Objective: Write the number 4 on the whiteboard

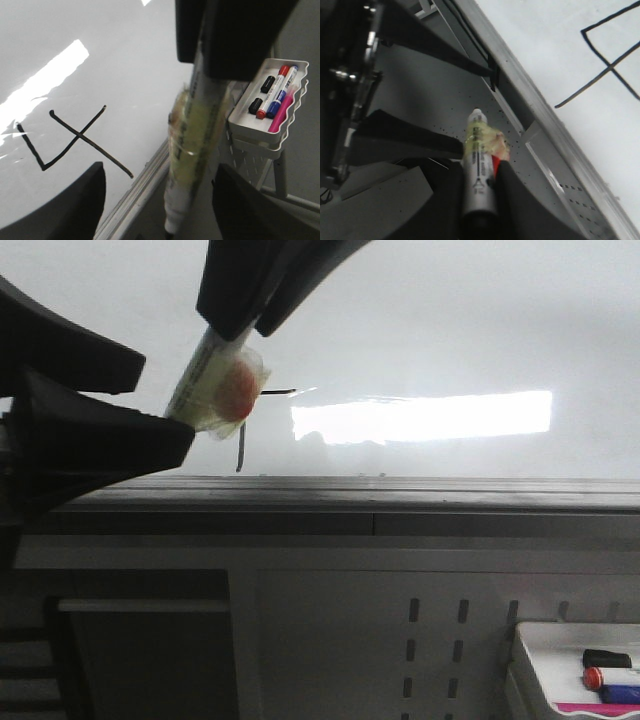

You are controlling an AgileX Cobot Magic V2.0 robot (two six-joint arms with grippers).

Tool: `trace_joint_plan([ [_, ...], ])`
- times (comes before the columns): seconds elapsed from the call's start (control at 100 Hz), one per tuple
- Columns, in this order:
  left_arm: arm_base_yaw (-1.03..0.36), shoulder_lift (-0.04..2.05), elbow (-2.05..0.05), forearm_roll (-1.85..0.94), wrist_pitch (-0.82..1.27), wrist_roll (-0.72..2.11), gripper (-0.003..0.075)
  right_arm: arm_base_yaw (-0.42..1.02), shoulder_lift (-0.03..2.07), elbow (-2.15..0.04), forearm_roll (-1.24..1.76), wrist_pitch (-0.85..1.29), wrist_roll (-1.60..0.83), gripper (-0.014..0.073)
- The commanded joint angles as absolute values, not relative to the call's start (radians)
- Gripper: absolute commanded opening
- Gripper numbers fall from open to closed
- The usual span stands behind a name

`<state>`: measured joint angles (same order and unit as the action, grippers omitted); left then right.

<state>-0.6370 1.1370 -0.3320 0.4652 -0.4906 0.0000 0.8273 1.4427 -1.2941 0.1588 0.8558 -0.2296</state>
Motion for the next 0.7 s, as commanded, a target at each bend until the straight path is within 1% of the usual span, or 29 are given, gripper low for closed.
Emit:
trace_joint_plan([
  [0.0,-0.645,1.166,-0.363,0.420,-0.629,-0.005,0.0419,0.844,1.405,-1.329,0.161,0.832,-0.237,-0.0064],
  [0.06,-0.645,1.182,-0.363,0.407,-0.643,-0.005,0.0400,0.851,1.405,-1.329,0.161,0.837,-0.237,-0.0064],
  [0.11,-0.645,1.192,-0.363,0.409,-0.645,-0.005,0.0344,0.851,1.405,-1.329,0.161,0.837,-0.237,-0.0064],
  [0.15,-0.645,1.194,-0.363,0.412,-0.645,-0.005,0.0267,0.851,1.405,-1.329,0.161,0.837,-0.237,-0.0064],
  [0.16,-0.645,1.194,-0.363,0.412,-0.645,-0.005,0.0236,0.851,1.405,-1.329,0.161,0.837,-0.237,-0.0064],
  [0.18,-0.645,1.194,-0.363,0.412,-0.645,-0.005,0.0204,0.851,1.405,-1.329,0.159,0.837,-0.237,-0.0064],
  [0.23,-0.645,1.194,-0.363,0.412,-0.648,-0.005,0.0071,0.851,1.405,-1.329,0.158,0.835,-0.237,-0.0064],
  [0.25,-0.645,1.194,-0.363,0.412,-0.648,-0.005,0.0038,0.851,1.405,-1.329,0.158,0.835,-0.237,-0.0064],
  [0.26,-0.645,1.194,-0.363,0.412,-0.648,-0.005,0.0006,0.851,1.405,-1.329,0.158,0.835,-0.237,-0.0064],
  [0.28,-0.645,1.194,-0.363,0.415,-0.648,-0.005,-0.0019,0.851,1.405,-1.329,0.158,0.835,-0.237,-0.0064],
  [0.46,-0.645,1.194,-0.363,0.414,-0.648,-0.005,-0.0020,0.851,1.405,-1.329,0.158,0.820,-0.237,-0.0063],
  [0.51,-0.645,1.194,-0.363,0.414,-0.648,-0.005,-0.0020,0.851,1.405,-1.329,0.158,0.820,-0.237,-0.0043],
  [0.56,-0.645,1.194,-0.363,0.414,-0.648,-0.005,-0.0020,0.851,1.405,-1.329,0.158,0.818,-0.237,0.0030],
  [0.58,-0.645,1.194,-0.363,0.414,-0.648,-0.005,-0.0020,0.851,1.405,-1.329,0.158,0.817,-0.237,0.0080],
  [0.59,-0.645,1.194,-0.363,0.414,-0.648,-0.005,-0.0020,0.851,1.405,-1.329,0.158,0.814,-0.237,0.0120],
  [0.6,-0.645,1.194,-0.363,0.414,-0.648,-0.005,-0.0020,0.851,1.405,-1.329,0.158,0.811,-0.237,0.0141],
  [0.61,-0.645,1.194,-0.363,0.414,-0.648,-0.005,-0.0020,0.851,1.405,-1.329,0.157,0.808,-0.237,0.0185],
  [0.63,-0.645,1.194,-0.363,0.414,-0.648,-0.005,-0.0020,0.851,1.405,-1.329,0.151,0.800,-0.237,0.0231],
  [0.64,-0.645,1.194,-0.363,0.414,-0.648,-0.005,-0.0020,0.851,1.405,-1.329,0.148,0.793,-0.237,0.0301],
  [0.65,-0.645,1.194,-0.363,0.414,-0.648,-0.005,-0.0020,0.851,1.405,-1.329,0.146,0.790,-0.237,0.0301],
  [0.66,-0.645,1.194,-0.363,0.414,-0.648,-0.005,-0.0020,0.849,1.405,-1.329,0.141,0.787,-0.237,0.0347],
  [0.69,-0.645,1.194,-0.363,0.403,-0.648,-0.007,-0.0020,0.849,1.403,-1.329,0.129,0.771,-0.237,0.0432],
])
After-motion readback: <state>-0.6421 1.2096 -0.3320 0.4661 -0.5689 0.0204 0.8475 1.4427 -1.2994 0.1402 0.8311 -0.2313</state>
